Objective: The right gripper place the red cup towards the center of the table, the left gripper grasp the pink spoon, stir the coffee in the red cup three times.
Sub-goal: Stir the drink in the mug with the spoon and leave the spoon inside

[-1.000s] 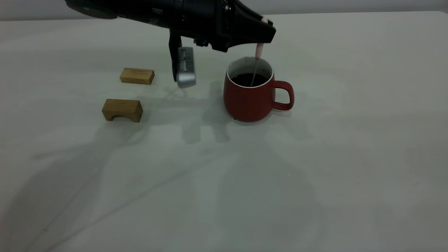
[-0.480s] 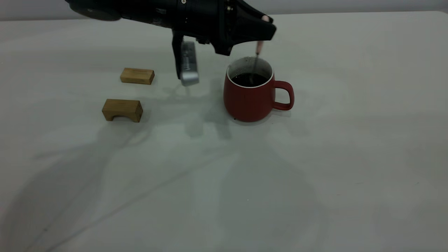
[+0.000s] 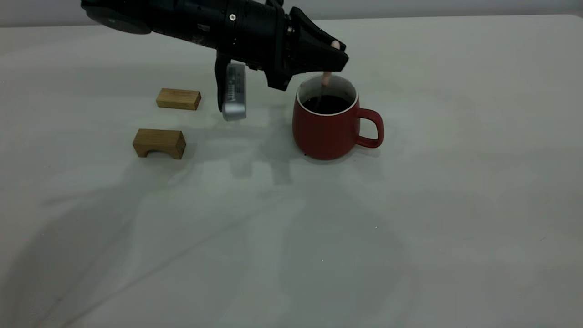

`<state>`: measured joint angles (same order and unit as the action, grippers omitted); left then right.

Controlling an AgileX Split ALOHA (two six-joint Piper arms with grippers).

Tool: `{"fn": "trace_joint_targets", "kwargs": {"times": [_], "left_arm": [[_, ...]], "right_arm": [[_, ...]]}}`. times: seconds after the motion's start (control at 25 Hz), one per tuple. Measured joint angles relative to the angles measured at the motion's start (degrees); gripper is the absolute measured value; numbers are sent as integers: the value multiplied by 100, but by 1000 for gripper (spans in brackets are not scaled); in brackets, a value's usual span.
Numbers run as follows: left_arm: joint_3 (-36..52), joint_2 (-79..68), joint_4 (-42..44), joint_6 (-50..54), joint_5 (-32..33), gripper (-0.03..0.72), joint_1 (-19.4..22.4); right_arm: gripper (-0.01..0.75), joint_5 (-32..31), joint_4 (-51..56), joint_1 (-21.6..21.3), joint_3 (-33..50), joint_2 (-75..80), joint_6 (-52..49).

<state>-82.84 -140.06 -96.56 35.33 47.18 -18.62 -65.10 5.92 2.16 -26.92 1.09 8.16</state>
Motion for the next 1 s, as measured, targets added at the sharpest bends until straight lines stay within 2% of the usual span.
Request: {"fn": "trace_joint_targets", "kwargs": {"times": [0.12, 0.32, 0.48, 0.68, 0.88, 1.0], "left_arm": [[-10, -67, -232, -129, 203, 168, 1], [-45, -217, -163, 868, 892, 168, 1], [-85, -203, 123, 1194, 872, 168, 54], [-85, -68, 435, 979, 417, 168, 111], [-89, -117, -123, 89, 365, 168, 118], [-95, -218, -215, 225, 661, 168, 86]], "right_arm": [[585, 0, 0, 0, 0, 0, -5], [585, 0, 0, 0, 0, 0, -5], [585, 0, 0, 0, 0, 0, -5], [585, 0, 0, 0, 0, 0, -5], [585, 0, 0, 0, 0, 0, -5], [585, 0, 0, 0, 0, 0, -5]]}}
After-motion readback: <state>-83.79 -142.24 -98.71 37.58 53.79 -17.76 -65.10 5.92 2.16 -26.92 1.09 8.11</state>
